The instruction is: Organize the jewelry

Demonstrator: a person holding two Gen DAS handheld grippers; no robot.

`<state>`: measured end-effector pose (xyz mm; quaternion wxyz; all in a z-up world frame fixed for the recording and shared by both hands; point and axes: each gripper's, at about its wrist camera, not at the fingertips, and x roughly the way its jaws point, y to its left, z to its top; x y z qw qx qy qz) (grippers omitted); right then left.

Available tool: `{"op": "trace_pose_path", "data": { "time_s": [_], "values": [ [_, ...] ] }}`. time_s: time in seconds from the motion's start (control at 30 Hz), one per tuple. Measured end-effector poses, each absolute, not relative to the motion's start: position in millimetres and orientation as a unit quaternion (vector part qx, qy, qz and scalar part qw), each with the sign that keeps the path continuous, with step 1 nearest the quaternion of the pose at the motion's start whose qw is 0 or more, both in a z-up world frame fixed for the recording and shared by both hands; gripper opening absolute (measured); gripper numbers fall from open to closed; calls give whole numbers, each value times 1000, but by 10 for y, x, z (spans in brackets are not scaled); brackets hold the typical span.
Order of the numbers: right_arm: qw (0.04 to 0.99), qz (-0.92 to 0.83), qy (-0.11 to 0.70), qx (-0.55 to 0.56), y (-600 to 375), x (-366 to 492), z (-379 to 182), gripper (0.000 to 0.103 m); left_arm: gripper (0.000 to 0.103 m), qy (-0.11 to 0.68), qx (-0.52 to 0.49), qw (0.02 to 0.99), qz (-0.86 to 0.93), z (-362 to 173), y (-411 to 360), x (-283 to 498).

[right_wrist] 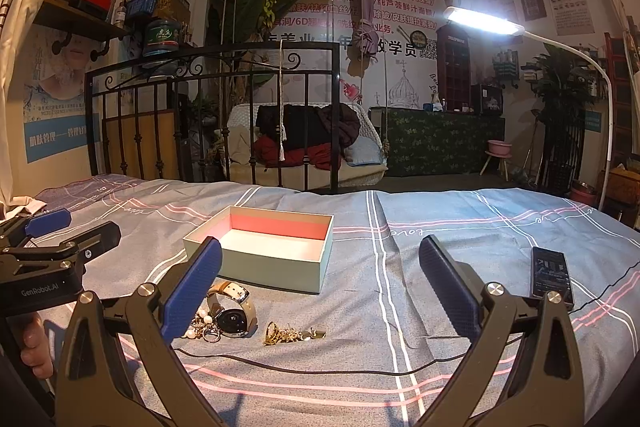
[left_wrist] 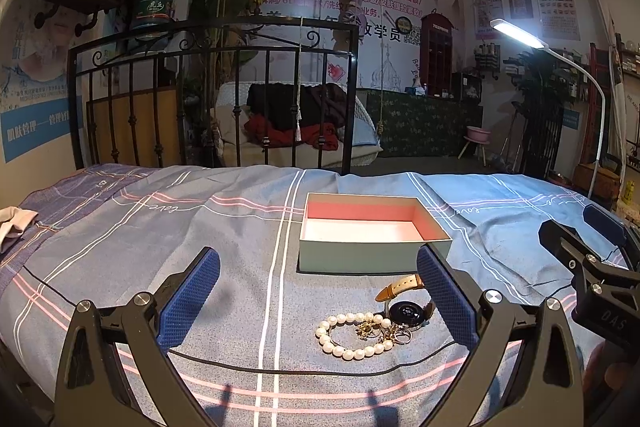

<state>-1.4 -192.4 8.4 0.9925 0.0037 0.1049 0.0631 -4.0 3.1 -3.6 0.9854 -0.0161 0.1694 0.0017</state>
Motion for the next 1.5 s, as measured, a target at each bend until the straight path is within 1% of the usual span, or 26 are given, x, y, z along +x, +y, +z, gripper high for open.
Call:
{"op": "trace_pose_path", "data": {
  "time_s": [1.5],
  "values": [
    [992,63,110,5,-1910,-15,32,97,96,175,-14,985,-2,-55,2,-53]
  ]
}}
